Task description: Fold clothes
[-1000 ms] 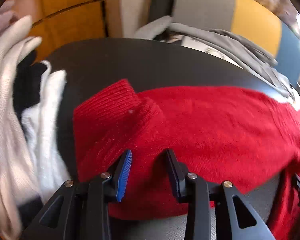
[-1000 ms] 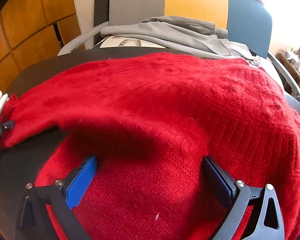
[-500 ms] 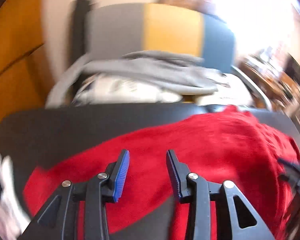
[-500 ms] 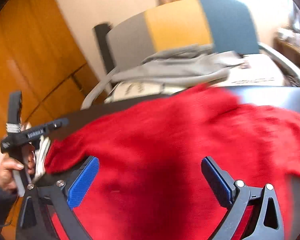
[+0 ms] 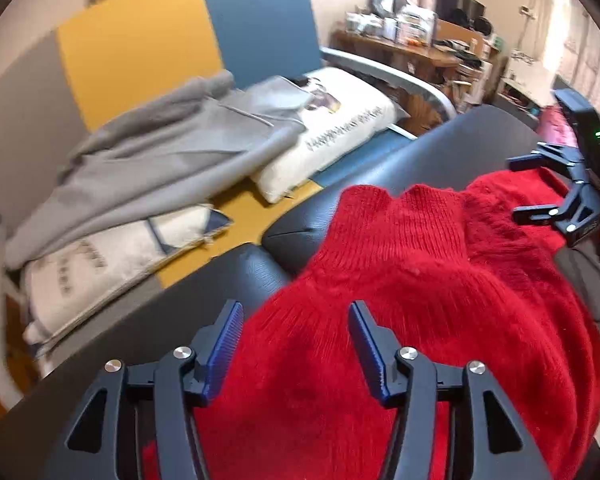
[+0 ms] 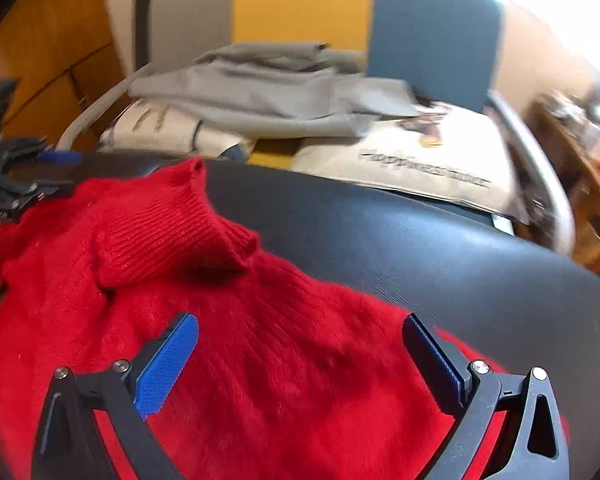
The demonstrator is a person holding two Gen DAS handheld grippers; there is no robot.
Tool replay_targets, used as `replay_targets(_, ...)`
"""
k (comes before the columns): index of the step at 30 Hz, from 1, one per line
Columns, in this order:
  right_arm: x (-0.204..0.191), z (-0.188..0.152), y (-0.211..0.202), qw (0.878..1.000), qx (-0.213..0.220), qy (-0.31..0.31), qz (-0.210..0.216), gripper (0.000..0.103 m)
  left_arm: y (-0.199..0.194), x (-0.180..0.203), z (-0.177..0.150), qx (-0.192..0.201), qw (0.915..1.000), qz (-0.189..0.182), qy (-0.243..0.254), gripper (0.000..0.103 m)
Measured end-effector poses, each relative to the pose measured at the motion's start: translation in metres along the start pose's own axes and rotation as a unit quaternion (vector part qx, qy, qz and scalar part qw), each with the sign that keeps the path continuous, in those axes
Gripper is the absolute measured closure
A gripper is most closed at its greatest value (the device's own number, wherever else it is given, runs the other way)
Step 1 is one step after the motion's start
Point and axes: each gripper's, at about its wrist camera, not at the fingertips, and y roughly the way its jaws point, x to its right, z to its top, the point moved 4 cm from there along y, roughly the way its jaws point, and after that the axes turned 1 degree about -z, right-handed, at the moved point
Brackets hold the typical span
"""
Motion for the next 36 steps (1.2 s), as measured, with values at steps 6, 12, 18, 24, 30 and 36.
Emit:
replay_targets(6,-0.016,0.000,0.037,0.997,-0.053,-0.053,0.004,0.001,0.049,-0.001,0.000,-0.030,0.9987,-0.038,0.018,0.041)
replay_targets(12,-0.020,-0.005,0.037,0.998,-0.042,-0.043,0.004,0.030,0.057,0.011,-0.016,-0.020,0.9996,-0.011,0.018,0.045)
replay_targets(18,-0.018,-0.004,0.028,0.999,-0.025,-0.030,-0.027,0.092,0.040,-0.007,-0.026,0.017,0.9969,0.030,-0.071,0.093)
replay_targets(24,0.012,-0.012,0.027,0.993,0.001,0.046,-0.111,0.091,0.022,-0.024,-0.036,0.046,0.9858,0.060,-0.150,0.092)
replay_targets(30,0.007,-0.014,0.025,0.989,0.005,0.057,-0.136,0.083,0.004,-0.039,-0.047,0.068,0.9703,0.082,-0.217,0.080)
replay_targets(36,-0.003,-0.013,-0.023,0.988,0.039,0.075,-0.132,0.045,-0.034,-0.036,-0.075,0.100,0.9534,0.086,-0.271,0.080)
